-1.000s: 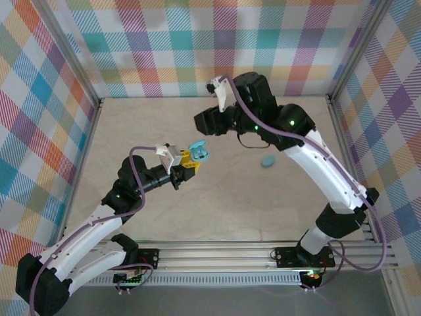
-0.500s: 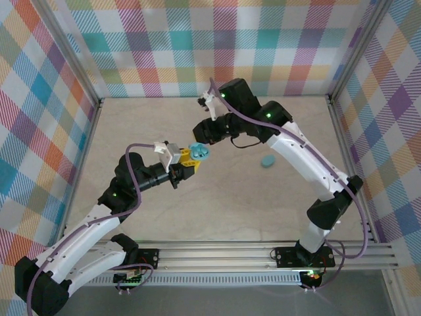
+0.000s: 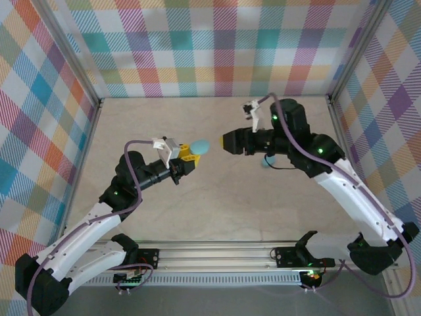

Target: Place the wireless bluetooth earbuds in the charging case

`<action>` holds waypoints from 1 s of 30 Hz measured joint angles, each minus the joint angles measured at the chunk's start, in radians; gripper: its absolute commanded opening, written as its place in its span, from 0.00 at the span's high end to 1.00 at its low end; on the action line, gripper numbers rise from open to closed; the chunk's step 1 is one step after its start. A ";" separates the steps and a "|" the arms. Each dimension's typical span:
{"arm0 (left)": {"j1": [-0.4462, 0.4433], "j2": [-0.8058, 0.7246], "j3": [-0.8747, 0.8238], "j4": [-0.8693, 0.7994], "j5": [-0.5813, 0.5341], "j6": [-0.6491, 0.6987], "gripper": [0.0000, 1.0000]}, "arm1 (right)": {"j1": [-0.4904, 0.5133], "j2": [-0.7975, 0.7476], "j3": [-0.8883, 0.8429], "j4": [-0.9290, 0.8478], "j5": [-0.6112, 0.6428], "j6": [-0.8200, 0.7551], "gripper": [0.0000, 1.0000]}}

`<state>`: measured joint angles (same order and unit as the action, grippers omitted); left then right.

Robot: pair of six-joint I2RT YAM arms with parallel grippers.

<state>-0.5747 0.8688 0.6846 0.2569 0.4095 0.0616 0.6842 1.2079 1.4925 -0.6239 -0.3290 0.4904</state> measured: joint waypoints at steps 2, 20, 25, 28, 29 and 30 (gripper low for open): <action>0.000 0.014 0.003 0.028 0.000 -0.027 0.93 | -0.014 -0.012 -0.072 0.101 -0.045 0.072 0.47; -0.040 0.098 0.068 0.119 0.019 -0.099 0.93 | -0.035 0.149 -0.204 0.498 -0.310 0.439 0.45; -0.040 0.105 0.068 0.112 0.013 -0.096 0.92 | -0.041 0.183 -0.202 0.573 -0.372 0.502 0.75; -0.041 0.106 0.068 0.109 0.000 -0.080 0.74 | -0.045 0.185 -0.204 0.592 -0.380 0.530 0.83; -0.043 0.106 0.068 0.108 -0.005 -0.072 0.64 | -0.045 0.185 -0.204 0.593 -0.379 0.531 0.83; -0.045 0.106 0.068 0.108 -0.011 -0.066 0.54 | -0.045 0.186 -0.205 0.594 -0.379 0.528 0.83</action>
<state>-0.6197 0.9752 0.7528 0.3645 0.3985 -0.0040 0.6395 1.3937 1.2877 -0.0303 -0.7078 1.0180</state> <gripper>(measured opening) 0.321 0.274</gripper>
